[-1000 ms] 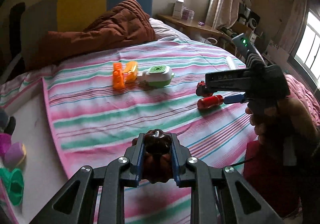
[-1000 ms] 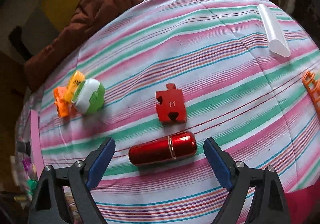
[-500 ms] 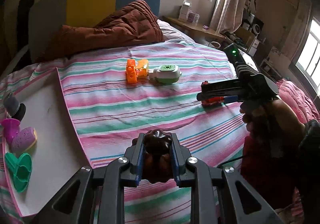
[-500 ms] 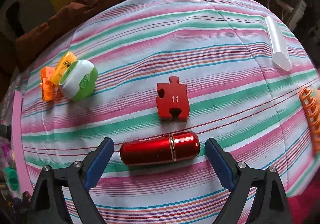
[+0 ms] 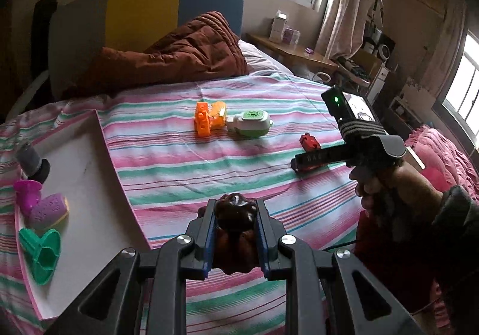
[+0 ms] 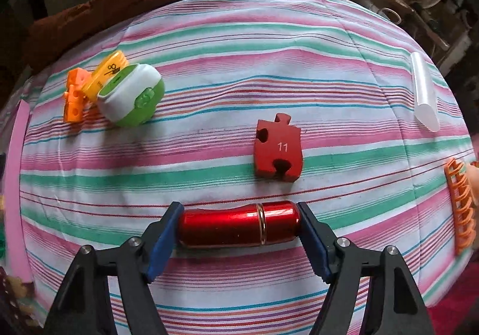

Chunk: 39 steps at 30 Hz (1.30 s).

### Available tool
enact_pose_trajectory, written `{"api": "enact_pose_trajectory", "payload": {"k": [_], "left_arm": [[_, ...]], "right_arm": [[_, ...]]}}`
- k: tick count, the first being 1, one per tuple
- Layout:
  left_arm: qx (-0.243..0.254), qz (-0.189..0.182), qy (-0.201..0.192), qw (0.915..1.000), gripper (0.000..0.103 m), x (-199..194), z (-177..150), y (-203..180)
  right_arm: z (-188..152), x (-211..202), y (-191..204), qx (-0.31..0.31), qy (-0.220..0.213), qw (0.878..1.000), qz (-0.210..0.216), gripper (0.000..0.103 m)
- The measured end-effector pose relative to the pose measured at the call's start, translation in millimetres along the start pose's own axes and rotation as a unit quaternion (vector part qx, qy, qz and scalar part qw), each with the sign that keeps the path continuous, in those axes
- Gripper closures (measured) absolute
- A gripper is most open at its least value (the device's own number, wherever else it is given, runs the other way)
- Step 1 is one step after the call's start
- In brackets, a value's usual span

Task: Organize rigid objects
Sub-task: 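Lift the brown ruffled toy with the left tool while the right tool grasps the red tube, then carry the brown toy toward the tray with the left tool while the right tool holds the red tube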

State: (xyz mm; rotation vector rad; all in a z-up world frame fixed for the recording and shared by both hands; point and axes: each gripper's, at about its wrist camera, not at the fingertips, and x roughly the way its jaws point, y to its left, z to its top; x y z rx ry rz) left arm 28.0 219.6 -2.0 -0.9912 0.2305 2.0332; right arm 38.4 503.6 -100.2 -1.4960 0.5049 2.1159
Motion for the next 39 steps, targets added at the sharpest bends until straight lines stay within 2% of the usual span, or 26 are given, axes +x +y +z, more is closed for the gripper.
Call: {"api": "enact_pose_trajectory", "payload": {"k": [26, 31, 39], "left_arm": [[-0.018, 0.016, -0.004, 0.9997, 0.080, -15, -1, 16], [-0.037, 0.028, -0.012, 0.9989, 0.080, -27, -2, 35], [-0.098, 0.068, -0.013, 0.9927, 0.080, -50, -18, 101]], "right_arm": [[-6, 0, 11, -0.024, -0.004, 1.000, -0.012, 0.028], [-8, -1, 14, -0.033, -0.007, 0.999, -0.017, 0.028], [-13, -6, 17, -0.036, -0.010, 0.999, -0.019, 0.028]]}}
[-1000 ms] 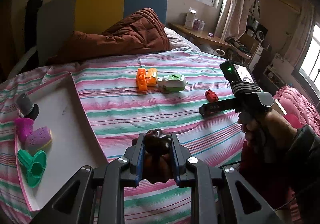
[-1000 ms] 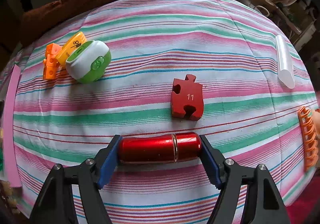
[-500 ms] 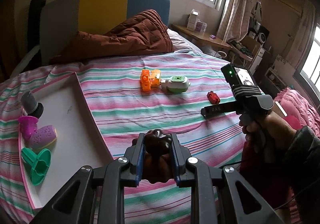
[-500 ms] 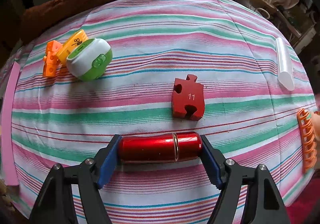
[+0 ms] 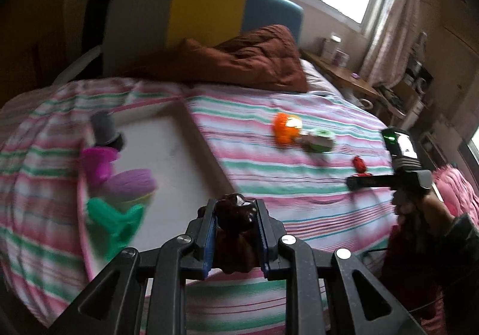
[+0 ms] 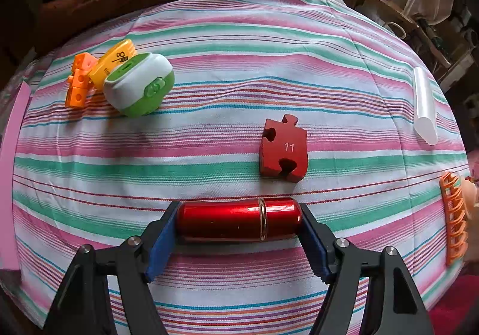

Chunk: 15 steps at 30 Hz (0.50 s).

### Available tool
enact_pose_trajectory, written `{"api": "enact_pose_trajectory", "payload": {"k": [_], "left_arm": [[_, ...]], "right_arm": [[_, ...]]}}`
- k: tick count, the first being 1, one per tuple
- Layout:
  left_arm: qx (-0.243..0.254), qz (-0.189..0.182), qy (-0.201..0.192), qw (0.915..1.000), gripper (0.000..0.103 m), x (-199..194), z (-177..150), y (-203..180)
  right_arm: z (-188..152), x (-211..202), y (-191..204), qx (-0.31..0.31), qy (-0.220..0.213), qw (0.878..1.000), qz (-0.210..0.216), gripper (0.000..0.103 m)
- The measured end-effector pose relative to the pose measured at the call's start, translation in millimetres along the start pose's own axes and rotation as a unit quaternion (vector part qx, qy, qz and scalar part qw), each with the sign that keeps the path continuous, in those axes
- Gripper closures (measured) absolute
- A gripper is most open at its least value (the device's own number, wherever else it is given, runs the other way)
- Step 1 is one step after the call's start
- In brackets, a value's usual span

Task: Organize rigid objects
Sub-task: 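Carry the brown toy toward the tray with the left tool while the right tool holds the red tube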

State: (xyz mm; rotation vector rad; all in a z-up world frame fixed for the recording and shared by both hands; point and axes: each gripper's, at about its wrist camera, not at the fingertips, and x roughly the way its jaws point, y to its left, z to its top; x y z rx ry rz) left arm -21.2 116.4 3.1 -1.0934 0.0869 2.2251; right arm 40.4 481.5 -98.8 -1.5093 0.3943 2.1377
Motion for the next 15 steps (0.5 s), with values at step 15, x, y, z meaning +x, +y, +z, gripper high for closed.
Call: {"api": "enact_pose_trajectory", "payload": {"k": [15], "left_arm": [[-0.017, 0.049, 0.027, 0.9983, 0.080, 16, -30, 57]], "right_arm": [[-1, -4, 5, -0.009, -0.002, 1.000, -0.002, 0.028]]}}
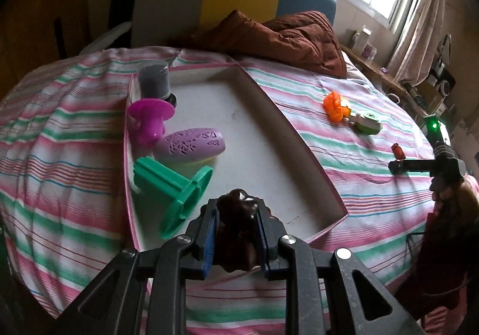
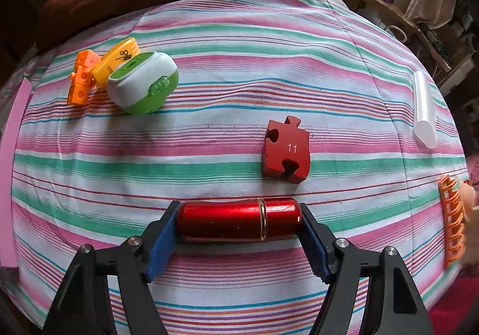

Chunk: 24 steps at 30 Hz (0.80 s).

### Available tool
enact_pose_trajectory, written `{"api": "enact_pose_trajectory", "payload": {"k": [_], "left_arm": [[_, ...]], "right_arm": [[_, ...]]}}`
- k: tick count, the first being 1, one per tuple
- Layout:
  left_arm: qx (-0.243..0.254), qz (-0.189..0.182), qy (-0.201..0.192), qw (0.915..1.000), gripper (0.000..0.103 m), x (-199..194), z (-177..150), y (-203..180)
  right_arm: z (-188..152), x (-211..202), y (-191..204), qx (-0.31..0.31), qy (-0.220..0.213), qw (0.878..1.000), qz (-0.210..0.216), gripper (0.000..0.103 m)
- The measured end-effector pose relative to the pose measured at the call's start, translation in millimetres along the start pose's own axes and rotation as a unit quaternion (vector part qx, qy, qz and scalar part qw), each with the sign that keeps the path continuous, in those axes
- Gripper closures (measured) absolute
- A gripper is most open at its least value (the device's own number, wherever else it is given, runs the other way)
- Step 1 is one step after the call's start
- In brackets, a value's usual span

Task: Organize rigid objects
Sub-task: 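Carry the brown toy toward the tray with the left tool while the right tool holds the red tube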

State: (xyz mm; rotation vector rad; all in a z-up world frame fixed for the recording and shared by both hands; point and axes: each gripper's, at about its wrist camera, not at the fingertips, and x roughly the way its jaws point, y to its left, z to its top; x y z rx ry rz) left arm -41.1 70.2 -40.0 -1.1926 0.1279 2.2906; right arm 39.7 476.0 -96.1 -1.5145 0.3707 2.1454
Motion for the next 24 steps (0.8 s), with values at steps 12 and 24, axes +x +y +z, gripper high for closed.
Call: {"api": "enact_pose_trajectory", "payload": {"k": [12, 24], "left_arm": [[0.038, 0.010, -0.005, 0.9992, 0.072, 2, -3, -15], [0.009, 0.014, -0.002, 0.9999, 0.065, 7, 0, -5]], "right_arm": [[0, -1, 2, -0.003, -0.001, 1.000, -0.002, 0.028], [-1, -5, 4, -0.008, -0.003, 1.000, -0.006, 0.028]]}}
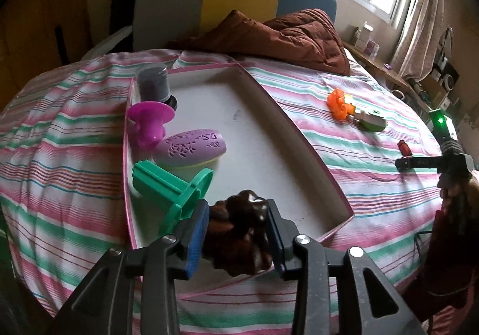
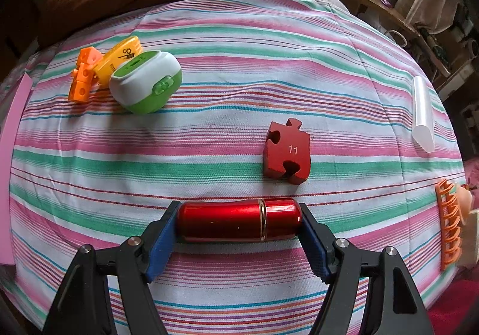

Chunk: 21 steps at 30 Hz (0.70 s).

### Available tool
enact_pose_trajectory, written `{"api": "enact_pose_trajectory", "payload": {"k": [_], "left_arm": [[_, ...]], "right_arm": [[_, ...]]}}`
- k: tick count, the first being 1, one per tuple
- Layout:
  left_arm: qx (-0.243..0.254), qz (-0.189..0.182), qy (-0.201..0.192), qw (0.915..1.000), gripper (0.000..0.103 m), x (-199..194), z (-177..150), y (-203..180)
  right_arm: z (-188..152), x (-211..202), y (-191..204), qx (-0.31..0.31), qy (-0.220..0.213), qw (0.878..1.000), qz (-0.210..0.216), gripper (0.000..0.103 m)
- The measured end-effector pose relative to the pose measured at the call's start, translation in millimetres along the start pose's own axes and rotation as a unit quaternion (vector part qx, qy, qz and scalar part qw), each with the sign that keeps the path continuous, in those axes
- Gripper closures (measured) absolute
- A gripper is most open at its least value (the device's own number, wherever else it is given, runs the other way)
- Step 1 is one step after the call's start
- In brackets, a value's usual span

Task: Organize rigid objects
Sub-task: 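Carry the brown toy toward the tray with the left tool while the right tool holds the red tube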

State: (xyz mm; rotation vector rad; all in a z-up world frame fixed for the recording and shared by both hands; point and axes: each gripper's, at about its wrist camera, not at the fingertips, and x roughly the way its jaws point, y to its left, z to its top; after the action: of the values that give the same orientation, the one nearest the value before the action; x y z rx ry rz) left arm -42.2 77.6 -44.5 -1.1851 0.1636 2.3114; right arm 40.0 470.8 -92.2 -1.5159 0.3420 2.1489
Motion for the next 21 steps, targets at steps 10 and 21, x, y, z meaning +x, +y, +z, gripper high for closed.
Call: {"api": "enact_pose_trajectory", "payload": {"k": [10, 21], "left_arm": [[0.061, 0.055, -0.016, 0.9965, 0.080, -8, -9, -6], [0.030, 0.045, -0.012, 0.9985, 0.073, -6, -6, 2]], "right_arm": [[0, -2, 1, -0.003, -0.001, 1.000, -0.001, 0.028], [0, -1, 0, -0.002, -0.003, 1.000, -0.001, 0.029]]}}
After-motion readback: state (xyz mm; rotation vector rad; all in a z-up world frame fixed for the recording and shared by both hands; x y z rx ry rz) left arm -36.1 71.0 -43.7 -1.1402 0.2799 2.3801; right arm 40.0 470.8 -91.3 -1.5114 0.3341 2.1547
